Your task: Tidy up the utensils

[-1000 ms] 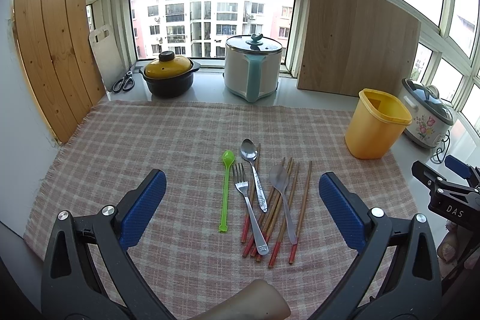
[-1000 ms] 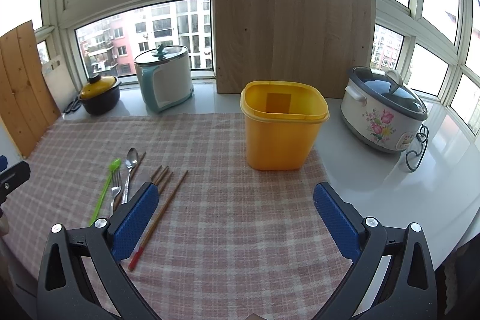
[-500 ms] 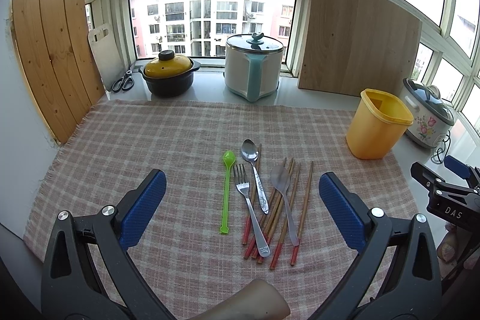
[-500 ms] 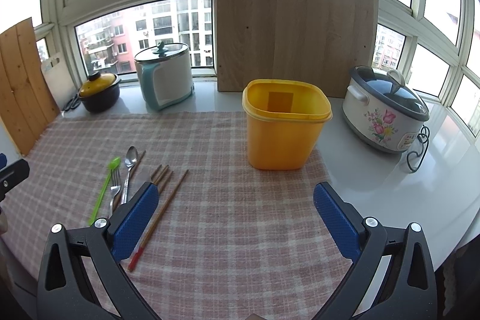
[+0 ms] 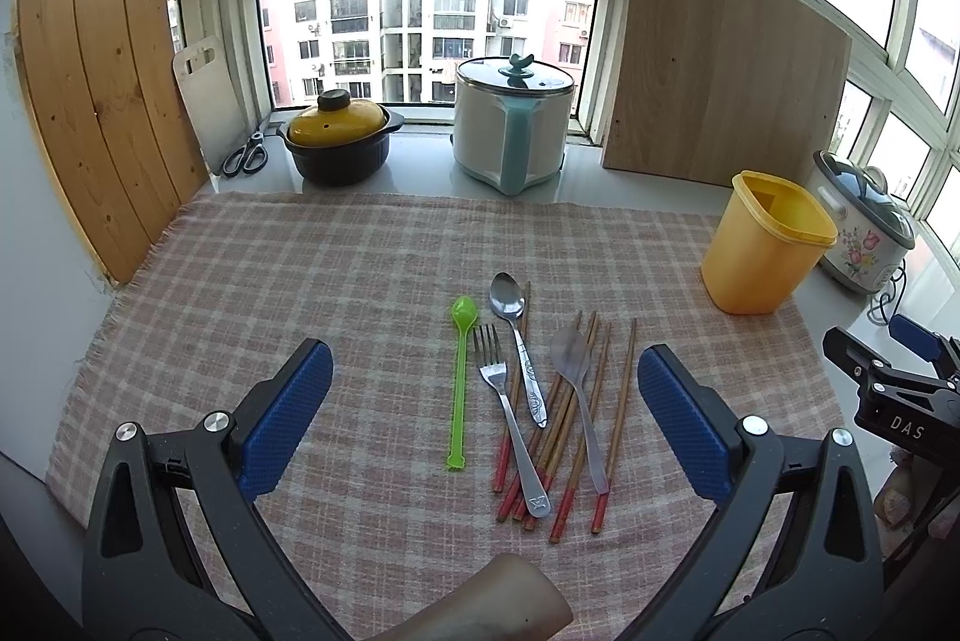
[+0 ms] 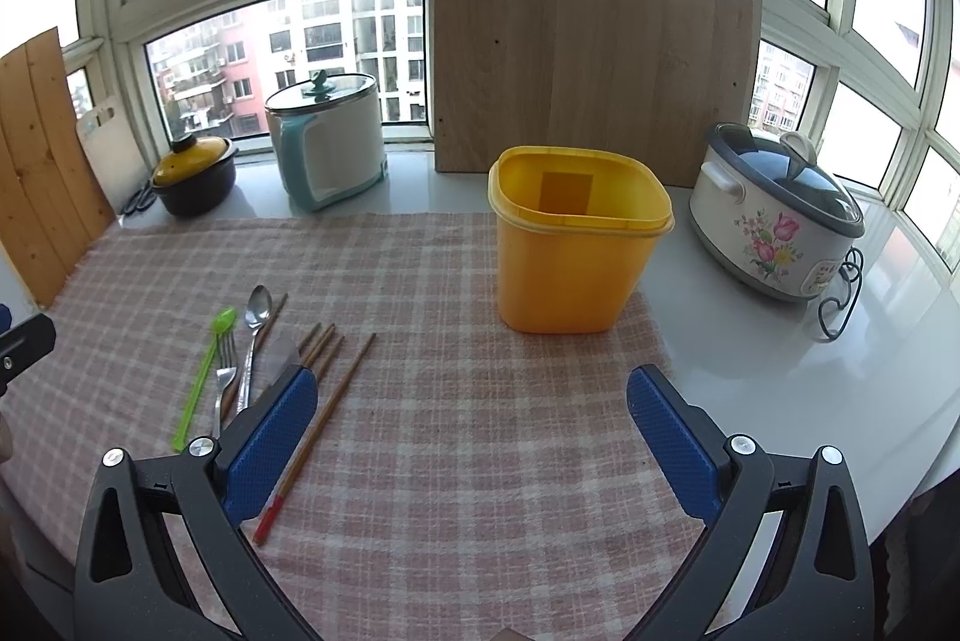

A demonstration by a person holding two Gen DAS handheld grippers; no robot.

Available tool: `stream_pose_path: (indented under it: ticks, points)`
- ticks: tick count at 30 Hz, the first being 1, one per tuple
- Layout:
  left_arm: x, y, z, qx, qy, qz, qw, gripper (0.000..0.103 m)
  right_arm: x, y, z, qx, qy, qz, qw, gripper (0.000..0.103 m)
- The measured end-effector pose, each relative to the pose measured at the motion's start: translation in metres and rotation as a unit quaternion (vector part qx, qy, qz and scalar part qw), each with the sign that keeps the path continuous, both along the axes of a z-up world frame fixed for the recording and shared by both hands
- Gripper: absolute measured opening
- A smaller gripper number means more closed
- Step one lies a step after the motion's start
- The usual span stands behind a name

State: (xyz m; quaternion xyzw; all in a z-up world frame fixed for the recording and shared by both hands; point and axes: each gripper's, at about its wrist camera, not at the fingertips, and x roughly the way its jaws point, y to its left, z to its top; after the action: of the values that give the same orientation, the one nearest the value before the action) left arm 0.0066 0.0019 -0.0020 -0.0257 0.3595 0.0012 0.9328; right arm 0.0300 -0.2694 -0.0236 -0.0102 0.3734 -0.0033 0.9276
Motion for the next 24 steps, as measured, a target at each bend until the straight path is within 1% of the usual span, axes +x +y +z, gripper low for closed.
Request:
stream_pose_path:
  ticks: [6,9,14,18,20,21,23,24]
  points:
    - [0.014,0.012,-0.012,0.005,0.015,0.005,0.9999,0.103,0.006,-0.001,-0.010,0.005,0.013,-0.008,1.000,0.102]
    - [0.019,0.021,-0.016,0.006,0.024,0.011,0.9996,0.103,0.011,-0.003,-0.016,0.019,0.018,-0.008,1.000,0.102]
    - [0.026,0.035,-0.028,0.006,0.030,-0.002,0.9995,0.103,0.018,0.001,-0.027,0.047,0.019,0.016,0.999,0.102]
    - [0.036,0.046,-0.039,-0.001,0.043,-0.021,0.9989,0.103,0.028,0.012,-0.036,0.045,0.040,0.034,0.998,0.102]
    - [0.040,0.050,-0.045,-0.009,0.050,-0.030,0.9983,0.098,0.032,0.018,-0.040,0.047,0.048,0.046,0.997,0.102]
    - [0.044,0.053,-0.048,-0.019,0.058,-0.036,0.9975,0.096,0.035,0.021,-0.044,0.047,0.054,0.051,0.996,0.102]
    - [0.051,0.057,-0.054,-0.044,0.074,-0.049,0.9950,0.086,0.040,0.025,-0.049,0.051,0.065,0.057,0.995,0.102]
    - [0.056,0.058,-0.058,-0.054,0.082,-0.054,0.9937,0.084,0.042,0.027,-0.052,0.052,0.070,0.060,0.994,0.101]
